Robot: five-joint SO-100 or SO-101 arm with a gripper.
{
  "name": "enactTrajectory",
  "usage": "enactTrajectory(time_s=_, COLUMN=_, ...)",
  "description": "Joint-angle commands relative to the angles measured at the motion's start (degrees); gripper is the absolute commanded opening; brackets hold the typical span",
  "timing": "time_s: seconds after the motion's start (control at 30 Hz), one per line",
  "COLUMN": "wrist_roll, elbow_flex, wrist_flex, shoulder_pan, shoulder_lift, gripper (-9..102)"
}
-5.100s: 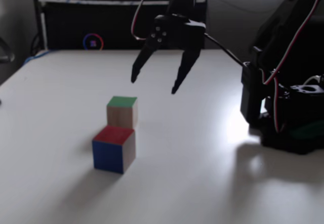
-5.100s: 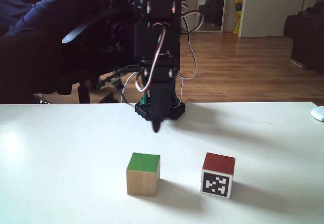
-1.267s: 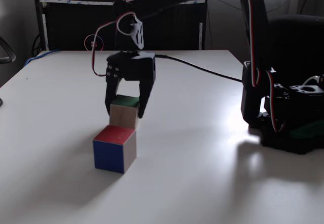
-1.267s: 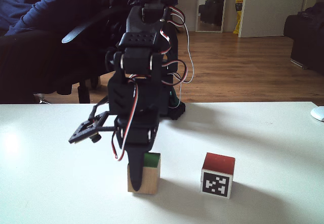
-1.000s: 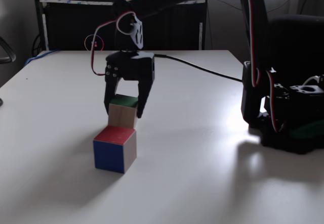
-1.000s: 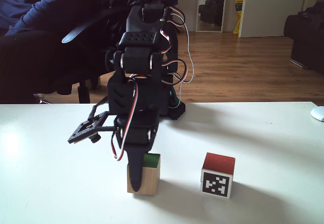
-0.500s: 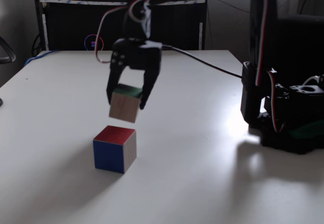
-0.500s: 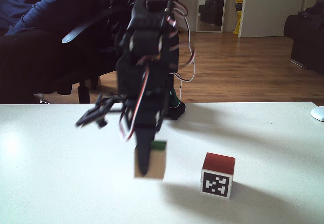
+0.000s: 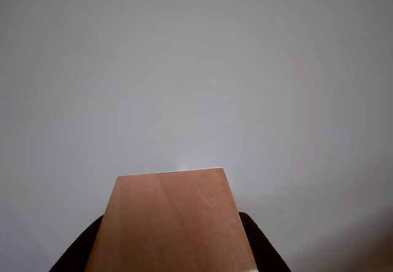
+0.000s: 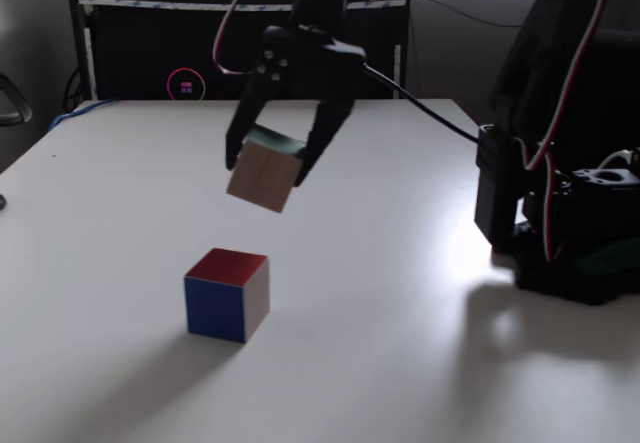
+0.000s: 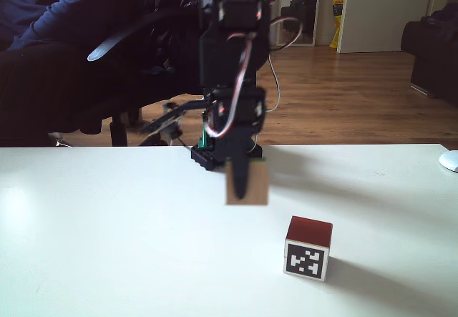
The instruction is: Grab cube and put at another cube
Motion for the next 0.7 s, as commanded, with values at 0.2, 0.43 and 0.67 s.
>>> enactTrajectory(time_s=0.2, wrist_roll=3.60, elbow_flex=-3.34, wrist_flex=1.93, shoulder_pan=-6.06, shoulder_lift=2.81, gripper=15)
enactTrajectory(time_s=0.43, wrist_roll=7.21, elbow_flex=-8.70, wrist_flex=4.39, shoulder_pan=-11.07, shoulder_lift=0.35, gripper=15)
enactTrajectory(time_s=0.67, wrist_roll=9.49, elbow_flex=-13.71, wrist_flex=5.71, shoulder_pan=-13.36, shoulder_lift=-5.89, gripper=15)
